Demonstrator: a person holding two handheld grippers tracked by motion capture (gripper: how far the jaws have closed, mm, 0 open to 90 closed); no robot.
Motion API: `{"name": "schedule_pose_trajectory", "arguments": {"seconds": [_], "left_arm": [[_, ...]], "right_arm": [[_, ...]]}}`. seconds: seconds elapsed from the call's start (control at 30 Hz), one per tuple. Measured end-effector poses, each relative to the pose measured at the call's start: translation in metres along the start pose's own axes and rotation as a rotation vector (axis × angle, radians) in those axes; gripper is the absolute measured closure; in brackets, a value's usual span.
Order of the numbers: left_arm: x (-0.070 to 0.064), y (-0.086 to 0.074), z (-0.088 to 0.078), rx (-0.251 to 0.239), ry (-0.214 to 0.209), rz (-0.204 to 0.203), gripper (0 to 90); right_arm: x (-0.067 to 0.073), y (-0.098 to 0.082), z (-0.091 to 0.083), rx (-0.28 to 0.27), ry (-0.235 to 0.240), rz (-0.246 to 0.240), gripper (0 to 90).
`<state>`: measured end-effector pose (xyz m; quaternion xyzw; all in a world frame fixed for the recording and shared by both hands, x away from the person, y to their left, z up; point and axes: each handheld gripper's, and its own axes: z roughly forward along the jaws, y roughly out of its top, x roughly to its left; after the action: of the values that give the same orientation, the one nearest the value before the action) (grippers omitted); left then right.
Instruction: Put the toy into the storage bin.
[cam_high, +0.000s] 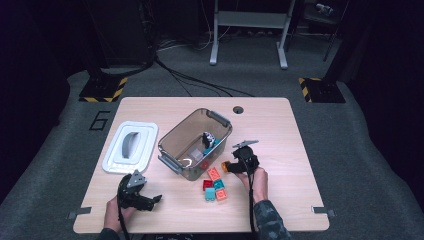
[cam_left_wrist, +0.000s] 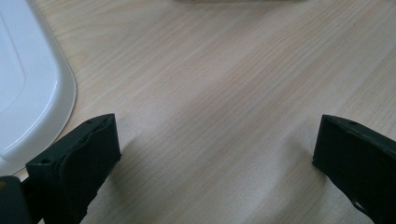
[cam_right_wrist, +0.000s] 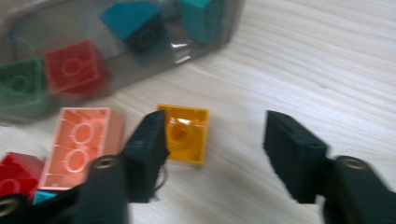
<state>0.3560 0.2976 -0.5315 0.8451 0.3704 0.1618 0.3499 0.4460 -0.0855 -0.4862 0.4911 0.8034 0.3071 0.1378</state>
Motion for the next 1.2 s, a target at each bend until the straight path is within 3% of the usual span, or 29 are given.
{"name": "schedule_pose_trajectory", "arguments": {"seconds": [0.2, 0.3, 0.4, 0.73, 1.2], "left_arm": [[0.0, 0.0, 0.0, 0.0, 0.001, 0.0, 0.4], [0.0, 0.0, 0.0, 0.0, 0.001, 0.0, 0.4], [0.0, 0.0, 0.0, 0.001, 0.001, 0.001, 0.4], [0.0, 0.0, 0.0, 0.0, 0.001, 0.0, 0.4], [0.001, 0.0, 0.0, 0.006, -0.006, 0.002, 0.4]], "right_arm": [[0.01, 0.001, 0.009, 0.01, 0.014, 0.005, 17.0], [0.01, 0.001, 0.013, 0.026, 0.012, 0.0, 16.3], [0.009, 0.001, 0.014, 0.029, 0.017, 0.008, 33.2], [0.011, -0.001, 0.014, 0.044, 0.024, -0.024, 57.2], [0.008, -0.001, 0.006, 0.005, 0.02, -0.031, 59.0]]}}
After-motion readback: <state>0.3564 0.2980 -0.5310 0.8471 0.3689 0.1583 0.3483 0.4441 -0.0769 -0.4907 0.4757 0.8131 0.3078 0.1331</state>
